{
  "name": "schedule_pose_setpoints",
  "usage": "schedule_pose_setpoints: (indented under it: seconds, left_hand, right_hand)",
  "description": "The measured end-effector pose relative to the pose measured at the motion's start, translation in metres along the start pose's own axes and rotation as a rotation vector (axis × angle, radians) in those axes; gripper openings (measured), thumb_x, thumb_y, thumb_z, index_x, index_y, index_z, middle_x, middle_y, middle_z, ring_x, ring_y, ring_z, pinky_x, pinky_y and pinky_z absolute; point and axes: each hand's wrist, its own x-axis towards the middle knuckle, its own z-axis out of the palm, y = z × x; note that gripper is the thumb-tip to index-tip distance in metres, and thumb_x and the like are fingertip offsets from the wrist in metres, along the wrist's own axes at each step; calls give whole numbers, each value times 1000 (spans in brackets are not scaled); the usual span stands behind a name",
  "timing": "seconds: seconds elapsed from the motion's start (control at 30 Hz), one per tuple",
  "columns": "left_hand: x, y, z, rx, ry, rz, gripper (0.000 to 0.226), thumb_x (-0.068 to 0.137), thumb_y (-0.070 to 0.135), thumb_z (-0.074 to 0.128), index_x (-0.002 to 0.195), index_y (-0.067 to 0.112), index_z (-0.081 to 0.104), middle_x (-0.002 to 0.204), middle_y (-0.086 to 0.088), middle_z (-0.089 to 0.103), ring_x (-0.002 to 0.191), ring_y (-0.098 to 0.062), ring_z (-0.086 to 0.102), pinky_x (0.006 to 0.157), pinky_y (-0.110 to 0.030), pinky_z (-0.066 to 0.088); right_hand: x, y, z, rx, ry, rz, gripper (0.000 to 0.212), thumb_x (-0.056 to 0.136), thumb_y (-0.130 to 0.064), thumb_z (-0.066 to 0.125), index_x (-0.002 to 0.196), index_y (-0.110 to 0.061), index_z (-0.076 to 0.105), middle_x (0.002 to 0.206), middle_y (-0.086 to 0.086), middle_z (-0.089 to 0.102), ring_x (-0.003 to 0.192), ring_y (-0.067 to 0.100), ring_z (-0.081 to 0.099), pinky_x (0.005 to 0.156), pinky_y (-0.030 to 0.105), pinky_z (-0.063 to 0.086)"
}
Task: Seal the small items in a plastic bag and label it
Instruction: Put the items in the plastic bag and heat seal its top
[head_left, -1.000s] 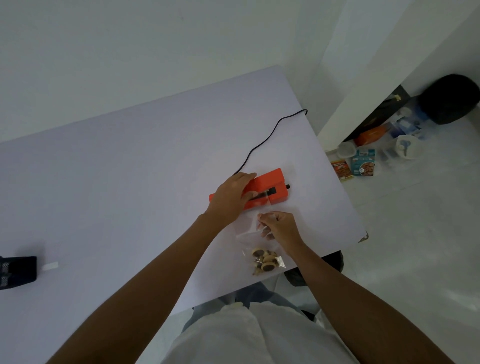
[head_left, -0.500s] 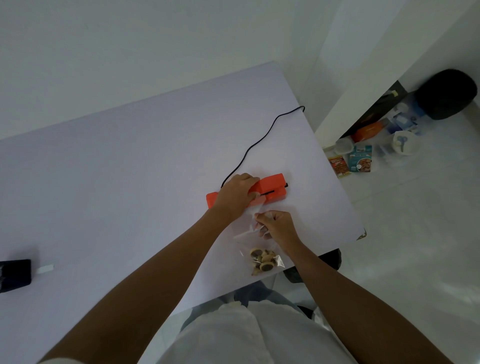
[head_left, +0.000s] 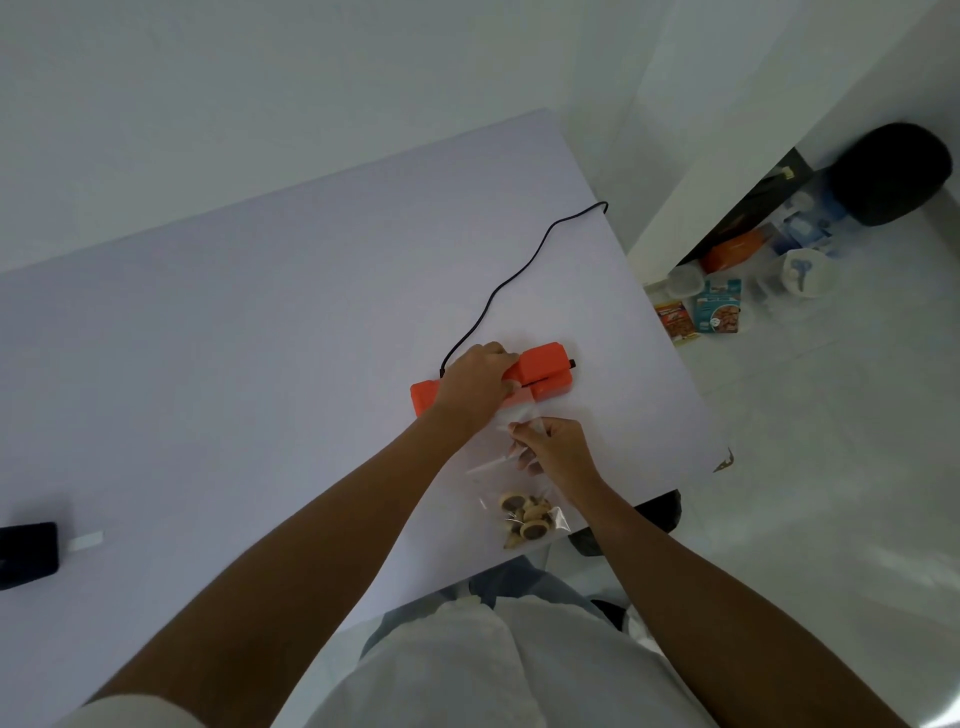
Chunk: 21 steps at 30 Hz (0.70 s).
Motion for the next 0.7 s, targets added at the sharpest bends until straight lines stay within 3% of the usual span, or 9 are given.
schedule_pose_setpoints:
  seconds: [0.3, 0.7]
  left_hand:
    - [4, 2, 4, 18, -2, -16, 37, 94, 23, 60, 129, 11, 60, 114, -8, 63, 104, -25, 59, 92, -39, 49]
    - [2, 4, 3, 16, 6, -23, 36, 94, 24, 61, 127, 12, 61, 112, -8, 65, 102, -25, 60, 92, -38, 49]
  right_hand:
    - [-2, 1, 0, 18, 12, -11, 19, 93, -23, 67, 85, -6, 69, 67, -4, 72, 49, 5, 65, 48, 16, 53]
    - [-3, 3, 0, 4, 22, -22, 18, 92, -25, 69, 80, -11, 70, 73, 0, 73, 54, 10, 66, 51, 19, 54]
